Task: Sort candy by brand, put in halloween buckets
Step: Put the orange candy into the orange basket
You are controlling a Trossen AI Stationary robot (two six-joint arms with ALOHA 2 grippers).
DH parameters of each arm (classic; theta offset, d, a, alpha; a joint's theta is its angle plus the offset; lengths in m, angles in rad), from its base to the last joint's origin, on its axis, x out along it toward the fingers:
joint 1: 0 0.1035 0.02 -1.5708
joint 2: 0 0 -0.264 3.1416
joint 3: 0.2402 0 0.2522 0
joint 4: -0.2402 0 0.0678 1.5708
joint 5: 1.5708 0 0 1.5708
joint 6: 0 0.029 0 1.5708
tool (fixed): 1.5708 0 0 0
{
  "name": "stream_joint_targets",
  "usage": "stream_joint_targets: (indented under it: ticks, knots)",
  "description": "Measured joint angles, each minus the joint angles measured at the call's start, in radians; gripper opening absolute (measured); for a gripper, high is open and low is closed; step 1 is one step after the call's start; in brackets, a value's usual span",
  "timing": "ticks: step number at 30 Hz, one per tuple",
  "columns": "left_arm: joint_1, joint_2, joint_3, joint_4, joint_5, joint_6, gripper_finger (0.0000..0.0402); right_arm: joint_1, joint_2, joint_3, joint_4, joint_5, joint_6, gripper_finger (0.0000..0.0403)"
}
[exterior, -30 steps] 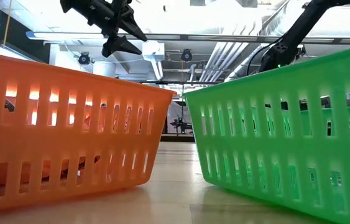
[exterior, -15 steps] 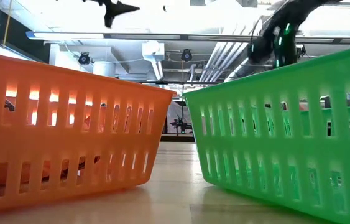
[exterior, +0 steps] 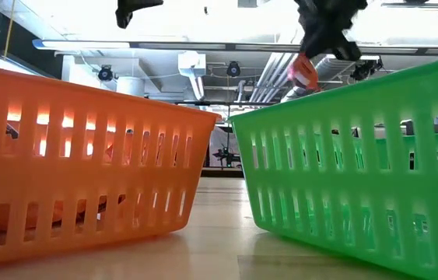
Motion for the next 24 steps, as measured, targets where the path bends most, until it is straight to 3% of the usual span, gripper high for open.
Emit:
stream_joint_targets:
  ticks: [6, 12, 15, 24]
  knots:
    - [-0.134, 0.017, 0.0, 0.045, -0.025, -0.111, 0.0204, 0.315, 0.209, -0.001, 0.265, 0.0, 0.056, 0.0]
    - [-0.276, 0.03, 0.0, 0.144, -0.113, -0.236, 0.0204, 0.532, 0.434, 0.003, 0.718, -0.015, 0.061, 0.0]
    - [-0.322, 0.03, 0.0, 0.163, -0.164, -0.256, 0.0204, 0.585, 0.516, 0.047, 0.851, -0.025, 0.057, 0.0]
    - [-0.361, 0.03, 0.0, 0.182, -0.256, -0.277, 0.0204, 0.606, 0.728, 0.245, 0.857, -0.033, -0.064, 0.0]
